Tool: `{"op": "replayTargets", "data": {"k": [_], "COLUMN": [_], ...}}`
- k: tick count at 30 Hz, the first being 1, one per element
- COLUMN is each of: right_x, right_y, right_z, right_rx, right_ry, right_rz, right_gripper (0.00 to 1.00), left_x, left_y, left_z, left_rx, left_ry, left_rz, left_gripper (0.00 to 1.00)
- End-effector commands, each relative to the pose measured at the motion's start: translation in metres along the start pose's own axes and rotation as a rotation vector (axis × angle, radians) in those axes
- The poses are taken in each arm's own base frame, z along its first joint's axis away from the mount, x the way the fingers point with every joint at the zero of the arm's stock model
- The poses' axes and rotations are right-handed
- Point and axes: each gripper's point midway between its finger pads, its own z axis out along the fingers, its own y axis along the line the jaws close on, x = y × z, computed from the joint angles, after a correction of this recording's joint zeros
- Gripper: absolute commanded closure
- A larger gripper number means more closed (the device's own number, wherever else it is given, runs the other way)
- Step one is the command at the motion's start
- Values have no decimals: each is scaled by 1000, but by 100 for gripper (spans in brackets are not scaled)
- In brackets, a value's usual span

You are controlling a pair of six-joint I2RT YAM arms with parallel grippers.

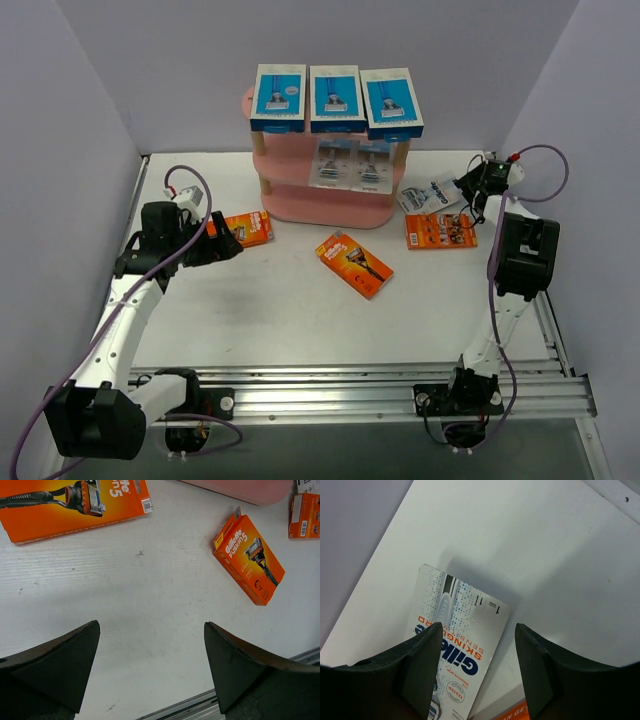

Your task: Place and organize the shaving razors onto the shelf

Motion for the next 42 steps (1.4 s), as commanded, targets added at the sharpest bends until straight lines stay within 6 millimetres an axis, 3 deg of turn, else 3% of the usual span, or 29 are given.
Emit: {"op": "replayTargets", "data": {"k": [1, 10, 19, 25, 28, 30, 37, 42], "right_x": [-19, -2, 15, 21, 20, 19, 1, -13], "right_y": [5, -14, -18, -21, -18, -15, 3, 15], "right_z": [5, 28, 39, 44, 44, 42, 19, -18], "right_rx": [-7, 4, -30, -36, -47, -54, -89, -115], "right_ry": [-34, 5, 26, 33, 34, 34, 15, -13], "right_rz": [-7, 11, 26, 34, 44, 47, 41, 42], "right_gripper": [45, 45, 54, 71, 88, 100, 100, 100], "left_x": [-9, -8, -9, -8, -8, -8, -10, -11], "left_y": [-5, -2, 2, 5, 5, 5, 4, 5], "left_z": [-4, -2, 0, 2, 2, 2, 0, -2], "left_rx": [14, 4, -7, -12, -11, -12, -15, -19], "left_ry": [-37, -31, -28, -20, -20, -23, -35, -47], "left_rz": [28, 27, 17, 10, 8, 10, 12, 13], "left_gripper": [6, 6, 6, 6, 6, 6, 6, 6]}}
